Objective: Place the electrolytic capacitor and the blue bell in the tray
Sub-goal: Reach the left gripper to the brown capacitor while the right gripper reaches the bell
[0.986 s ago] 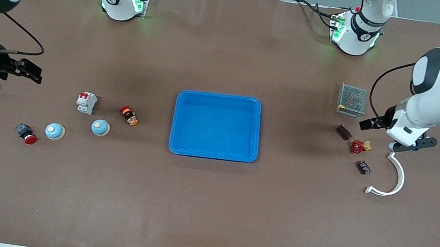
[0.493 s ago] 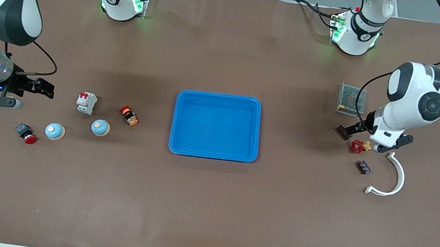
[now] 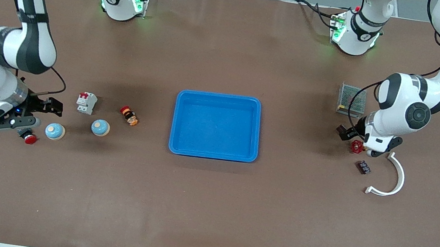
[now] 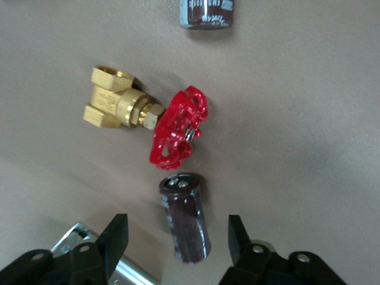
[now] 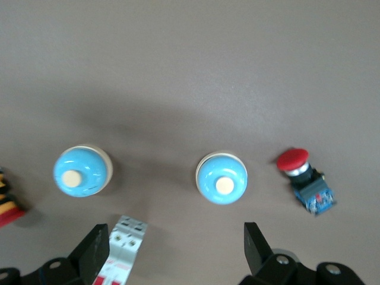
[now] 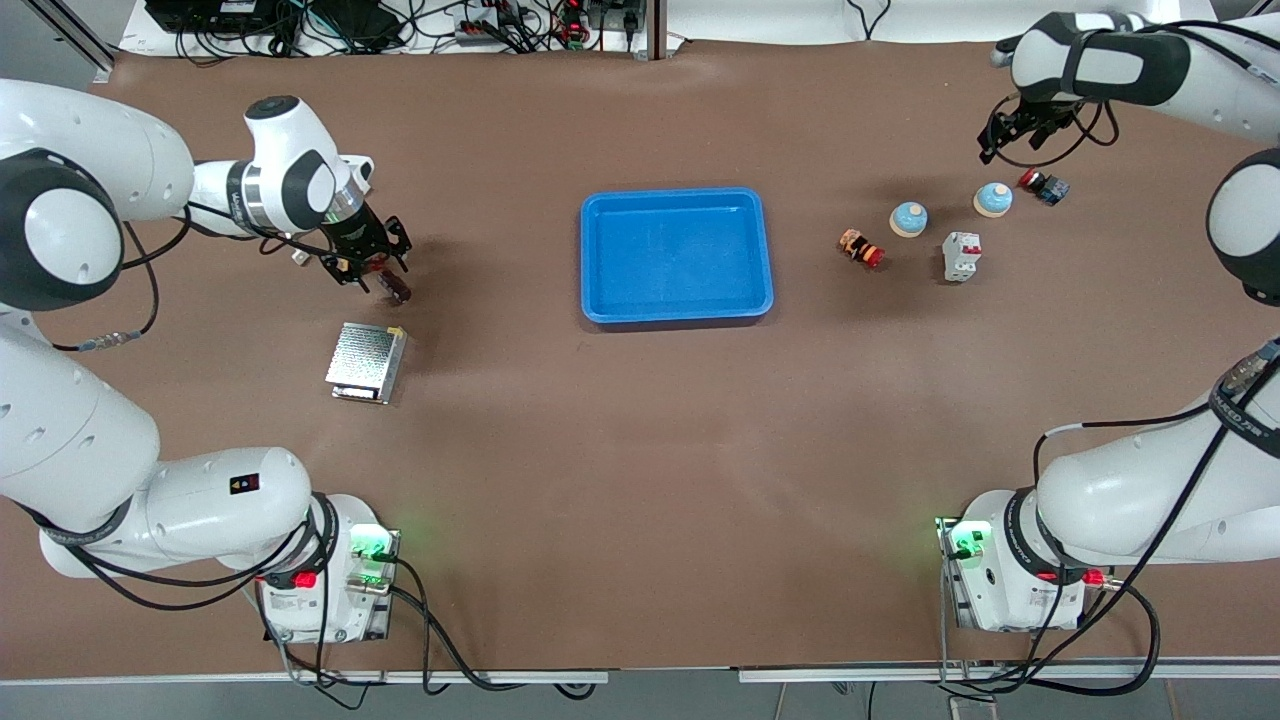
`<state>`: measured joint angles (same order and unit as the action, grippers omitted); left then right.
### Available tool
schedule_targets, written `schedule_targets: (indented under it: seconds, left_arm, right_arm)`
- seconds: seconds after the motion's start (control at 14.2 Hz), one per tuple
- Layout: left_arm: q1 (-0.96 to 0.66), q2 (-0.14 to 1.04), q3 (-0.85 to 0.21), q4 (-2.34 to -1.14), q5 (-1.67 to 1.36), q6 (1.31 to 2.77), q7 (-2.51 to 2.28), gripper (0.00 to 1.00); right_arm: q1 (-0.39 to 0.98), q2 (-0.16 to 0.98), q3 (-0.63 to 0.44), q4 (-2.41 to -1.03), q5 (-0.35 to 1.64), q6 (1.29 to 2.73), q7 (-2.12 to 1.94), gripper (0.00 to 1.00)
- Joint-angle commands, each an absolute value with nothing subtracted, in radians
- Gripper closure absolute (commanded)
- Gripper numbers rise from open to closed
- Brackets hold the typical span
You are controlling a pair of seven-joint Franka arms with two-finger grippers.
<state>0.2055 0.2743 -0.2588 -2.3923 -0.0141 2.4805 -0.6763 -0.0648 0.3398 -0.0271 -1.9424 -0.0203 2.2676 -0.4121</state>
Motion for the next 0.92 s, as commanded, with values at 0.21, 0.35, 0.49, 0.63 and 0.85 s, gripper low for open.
schedule_targets:
  seconds: [0.21,0.35,0.49,0.63,0.85]
  left_arm:
    - [0.207,0.316,-0.264,-2.384,-0.028,2.508,-0.698,0.44]
    - [0.206,0.333,-0.265,-2.375,-0.028,2.508,-0.699,0.58]
    - [0.206,0.337,-0.265,-2.373,-0.028,2.508,-0.699,0.73]
    - [0.203,0.336,-0.265,-2.368,-0.028,2.507,-0.701,0.82]
    - [0.199,0.327,-0.279,-2.352,-0.028,2.496,-0.754,1.0]
  right_arm:
    - [-0.127,0.437,-0.018,-1.901,-0.002,2.348,-0.688,0.0]
    - [-0.136,0.459,-0.017,-1.899,-0.002,2.361,-0.727,0.0]
    - [-0.138,0.485,-0.015,-1.899,-0.002,2.382,-0.735,0.0]
    - [-0.14,0.52,-0.015,-1.899,0.0,2.427,-0.771,0.0]
    - [-0.144,0.551,-0.014,-1.901,0.0,2.451,-0.779,0.0]
